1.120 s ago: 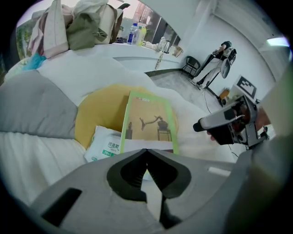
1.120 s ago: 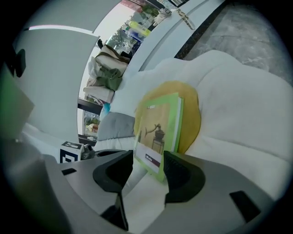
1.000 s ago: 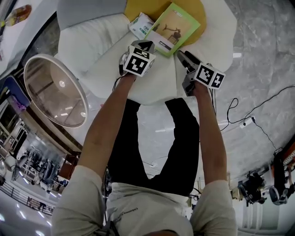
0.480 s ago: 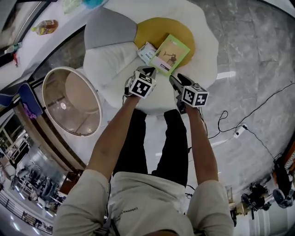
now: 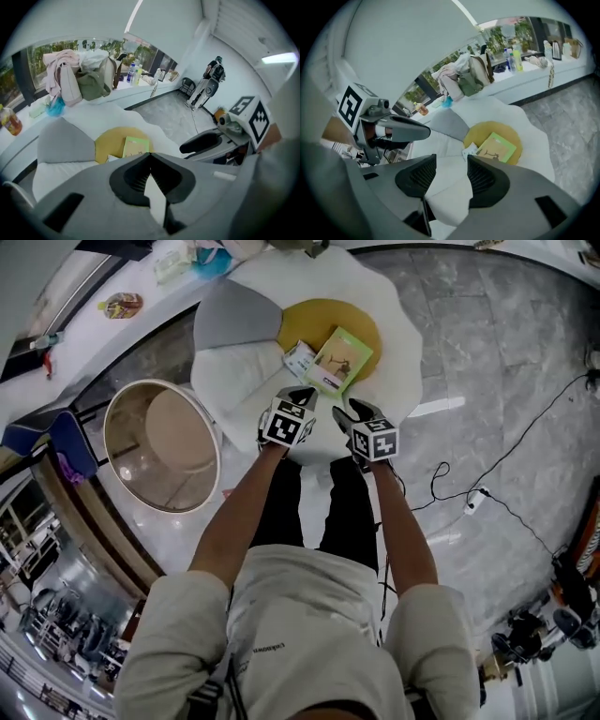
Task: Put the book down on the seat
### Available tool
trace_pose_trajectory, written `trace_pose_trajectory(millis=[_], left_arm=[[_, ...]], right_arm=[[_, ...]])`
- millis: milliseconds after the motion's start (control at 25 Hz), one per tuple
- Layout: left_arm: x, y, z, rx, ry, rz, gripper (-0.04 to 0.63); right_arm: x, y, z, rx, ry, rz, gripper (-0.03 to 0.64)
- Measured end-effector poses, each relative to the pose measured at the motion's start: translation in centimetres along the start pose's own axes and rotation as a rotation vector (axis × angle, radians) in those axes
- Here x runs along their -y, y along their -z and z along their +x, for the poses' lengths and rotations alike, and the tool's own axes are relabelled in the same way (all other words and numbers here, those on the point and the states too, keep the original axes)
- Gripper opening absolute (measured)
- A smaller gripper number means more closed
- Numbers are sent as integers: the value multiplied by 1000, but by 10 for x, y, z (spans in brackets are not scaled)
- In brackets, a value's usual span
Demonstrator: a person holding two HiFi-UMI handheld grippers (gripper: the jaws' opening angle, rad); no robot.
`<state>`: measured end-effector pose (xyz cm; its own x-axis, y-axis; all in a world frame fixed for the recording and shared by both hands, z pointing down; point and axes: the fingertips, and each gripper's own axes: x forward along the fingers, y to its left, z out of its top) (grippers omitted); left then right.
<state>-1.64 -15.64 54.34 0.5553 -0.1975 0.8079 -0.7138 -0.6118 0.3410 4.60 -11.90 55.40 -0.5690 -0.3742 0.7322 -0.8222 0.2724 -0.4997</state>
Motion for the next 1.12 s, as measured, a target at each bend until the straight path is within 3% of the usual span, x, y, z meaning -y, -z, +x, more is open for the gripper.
trace_pose_trajectory(millis=[120,440,640,880,1000,1120], left_arm=[[3,0,-28,4,-17,13,8],[28,-2,-88,30,-19,-55,8],[48,2,-121,35,-30,-24,8],[56,-8,-149,72,-62,-45,8],[54,-15,-165,113,-86,-70,8],[59,-13,-178,125,-105,-73,8]], right_arm=[[-21,-6,-21,9,5,-42,202],[-55,-24,-68,31,92,-106,186],[-81,-25,-96,15,102,-231,176],[-100,-35,-132,90,99,-183,176],[-101,-30,-142,93,109,-199,175],[-97,-20,-147,93,118,-144,166]])
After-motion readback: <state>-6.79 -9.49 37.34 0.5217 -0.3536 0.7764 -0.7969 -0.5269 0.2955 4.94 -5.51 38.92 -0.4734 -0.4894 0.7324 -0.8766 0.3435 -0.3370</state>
